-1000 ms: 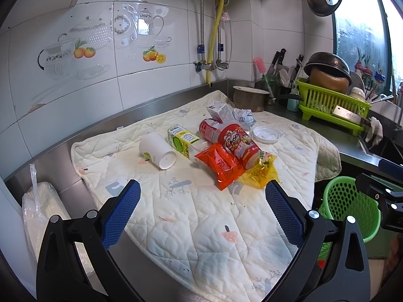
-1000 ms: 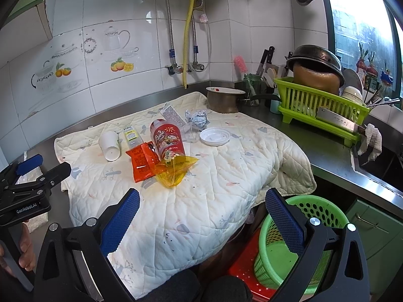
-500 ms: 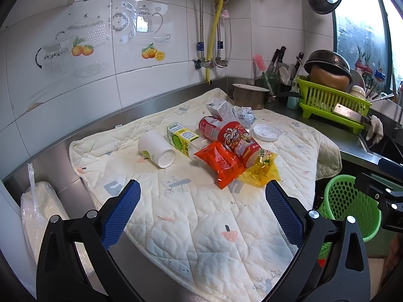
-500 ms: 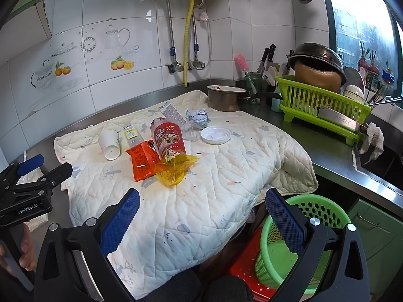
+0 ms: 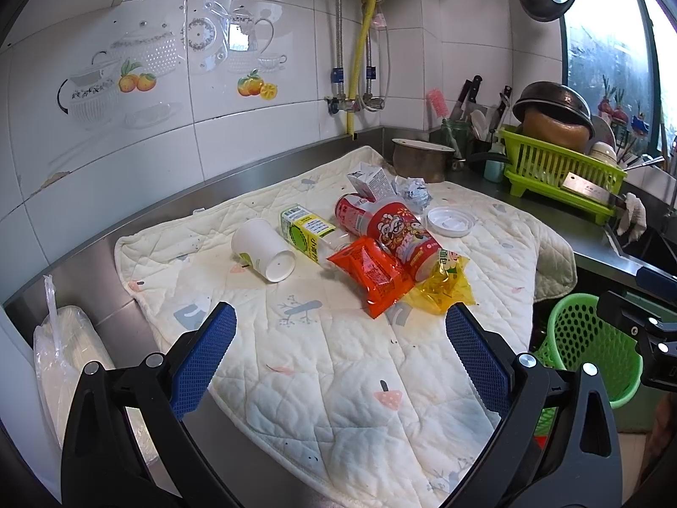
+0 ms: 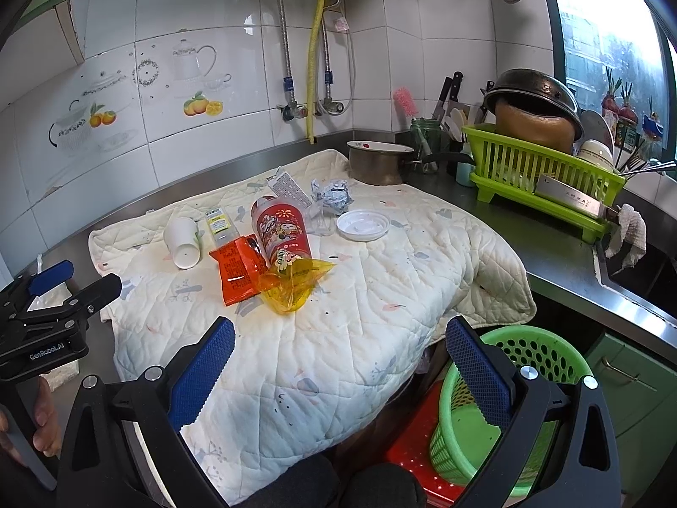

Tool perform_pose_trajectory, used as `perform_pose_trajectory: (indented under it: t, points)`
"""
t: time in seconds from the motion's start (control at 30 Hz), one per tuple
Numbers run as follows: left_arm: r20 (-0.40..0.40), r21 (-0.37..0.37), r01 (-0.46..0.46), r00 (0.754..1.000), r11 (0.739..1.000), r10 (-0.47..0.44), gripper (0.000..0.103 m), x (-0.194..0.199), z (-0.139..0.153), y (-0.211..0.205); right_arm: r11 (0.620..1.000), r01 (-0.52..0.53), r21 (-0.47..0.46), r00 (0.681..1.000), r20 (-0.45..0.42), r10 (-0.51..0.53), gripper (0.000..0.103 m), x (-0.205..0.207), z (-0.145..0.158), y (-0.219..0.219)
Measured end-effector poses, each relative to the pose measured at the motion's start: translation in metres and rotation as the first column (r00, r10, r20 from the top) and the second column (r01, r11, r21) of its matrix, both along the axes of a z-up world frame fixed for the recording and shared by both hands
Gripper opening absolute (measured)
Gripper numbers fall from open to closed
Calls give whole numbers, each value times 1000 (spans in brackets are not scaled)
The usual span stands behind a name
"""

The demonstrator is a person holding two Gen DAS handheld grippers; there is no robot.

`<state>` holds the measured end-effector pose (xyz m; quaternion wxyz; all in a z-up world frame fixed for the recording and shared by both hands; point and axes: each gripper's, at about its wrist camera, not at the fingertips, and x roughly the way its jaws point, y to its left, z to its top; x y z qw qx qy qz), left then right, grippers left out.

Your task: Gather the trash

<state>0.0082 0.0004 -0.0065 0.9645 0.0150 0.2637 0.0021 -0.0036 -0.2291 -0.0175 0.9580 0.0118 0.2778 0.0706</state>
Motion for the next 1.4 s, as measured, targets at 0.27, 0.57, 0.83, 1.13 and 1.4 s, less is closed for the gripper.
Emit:
perform_pose_trajectory:
  t: [0.27, 0.57, 0.83, 1.13, 1.4]
  points:
    - [-6, 1, -4, 1000, 1000, 4, 98, 5, -2, -1, 1000, 3, -1, 1000, -9, -3, 97, 5, -1, -2]
    - [-17, 6, -11, 1000, 1000, 11, 98, 13, -4, 2, 1000, -9, 6, 1000, -12, 9, 97, 11, -1, -2]
    - [-31, 5, -57, 998, 998, 58, 98, 26, -6, 22, 999, -52, -13, 998, -32, 52, 97, 37, -10, 10]
    - [-62, -27, -109, 992, 994, 108, 98, 41, -14, 50, 992, -120, 23, 990, -75, 122, 96, 82, -25, 31]
    - [-61, -19, -146, 988, 989, 144, 98, 50, -12, 64, 989, -125, 85, 977, -164, 137, 93, 138, -54, 54]
